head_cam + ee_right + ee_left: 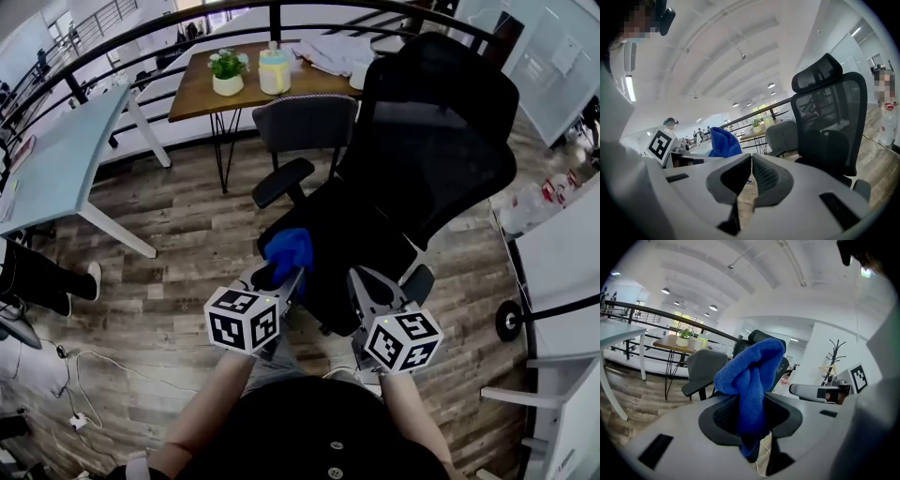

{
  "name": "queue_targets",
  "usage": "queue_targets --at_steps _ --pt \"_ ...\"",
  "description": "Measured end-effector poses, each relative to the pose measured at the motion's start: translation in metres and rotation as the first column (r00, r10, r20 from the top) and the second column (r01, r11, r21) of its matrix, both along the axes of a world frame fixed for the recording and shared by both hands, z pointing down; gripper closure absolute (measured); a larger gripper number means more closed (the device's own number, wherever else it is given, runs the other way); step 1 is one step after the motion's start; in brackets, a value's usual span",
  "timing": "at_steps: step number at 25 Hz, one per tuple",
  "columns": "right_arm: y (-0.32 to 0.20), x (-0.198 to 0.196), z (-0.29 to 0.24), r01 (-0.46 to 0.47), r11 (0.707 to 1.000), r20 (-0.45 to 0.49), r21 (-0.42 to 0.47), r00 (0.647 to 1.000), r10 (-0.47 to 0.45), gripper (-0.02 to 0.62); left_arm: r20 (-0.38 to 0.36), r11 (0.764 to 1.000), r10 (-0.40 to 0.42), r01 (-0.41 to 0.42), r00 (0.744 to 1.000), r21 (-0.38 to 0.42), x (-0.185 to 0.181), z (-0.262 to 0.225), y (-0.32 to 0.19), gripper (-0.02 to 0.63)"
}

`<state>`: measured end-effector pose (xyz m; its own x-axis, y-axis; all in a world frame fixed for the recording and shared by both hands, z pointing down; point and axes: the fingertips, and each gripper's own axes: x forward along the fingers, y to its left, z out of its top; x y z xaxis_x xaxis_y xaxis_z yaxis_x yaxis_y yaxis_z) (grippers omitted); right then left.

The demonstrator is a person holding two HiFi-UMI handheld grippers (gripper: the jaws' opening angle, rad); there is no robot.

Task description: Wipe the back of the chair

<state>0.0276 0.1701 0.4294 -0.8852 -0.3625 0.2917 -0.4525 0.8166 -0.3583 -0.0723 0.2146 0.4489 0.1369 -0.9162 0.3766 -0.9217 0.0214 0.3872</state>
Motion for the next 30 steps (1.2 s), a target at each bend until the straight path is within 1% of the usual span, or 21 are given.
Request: queue_targets --at_steps 3,5,8,11,13,16,19,21,23,26,30 --pt "-0.019 -0.039 -0.011 -0.039 0.999 0.023 0.004 0.999 0.039 0.565 0.004 0.999 0.047 -0.047 0.999 0.012 -0.040 -0.012 -0.030 0.471" --pt "-0.034 -0.062 -0.019 -0.065 0.998 0.046 0.008 0.997 0.064 0.565 0.000 0.996 0.088 -0.088 0.996 0.018 -0.059 -0.018 -0.050 0.471" --pt "-0.059 -0.085 -0.028 -0.121 0.992 0.071 0.020 0.990 0.119 0.565 -0.009 0.986 0.167 -0.167 0.986 0.016 -0.074 -0.020 -0.079 0.470" --pt "-0.086 -0.093 -0.034 -0.211 0.977 0.083 0.025 0.974 0.209 0.565 -0.009 0.966 0.258 -0.258 0.966 0.010 -0.082 -0.021 -0.106 0.470" --pt "-0.101 -0.093 -0.037 -0.279 0.960 0.089 0.023 0.957 0.276 0.565 -0.003 0.946 0.325 -0.325 0.946 0.009 -0.085 -0.023 -0.124 0.471" --pt "-0.119 -0.082 -0.040 -0.383 0.923 0.090 0.027 0.921 0.379 0.565 0.006 0.907 0.421 -0.421 0.907 0.012 -0.083 -0.025 -0.150 0.471" --pt "-0.130 -0.064 -0.042 -0.473 0.881 0.081 0.032 0.880 0.469 0.565 0.018 0.853 0.521 -0.522 0.853 0.019 -0.066 -0.029 -0.168 0.471" --pt "-0.137 -0.055 -0.044 -0.517 0.855 0.072 0.033 0.855 0.514 0.565 0.022 0.819 0.573 -0.573 0.819 0.023 -0.054 -0.032 -0.180 0.471" --pt "-0.141 -0.047 -0.046 -0.549 0.835 0.069 0.035 0.835 0.546 0.565 0.019 0.793 0.609 -0.609 0.793 0.030 -0.042 -0.035 -0.189 0.471" --pt "-0.149 -0.035 -0.055 -0.587 0.808 0.075 0.042 0.809 0.583 0.565 0.018 0.760 0.648 -0.648 0.761 0.050 -0.024 -0.044 -0.203 0.471" --pt "-0.162 -0.022 -0.068 -0.612 0.787 0.080 0.076 0.791 0.607 0.565 0.033 0.727 0.681 -0.681 0.731 0.081 -0.004 -0.059 -0.223 0.469"
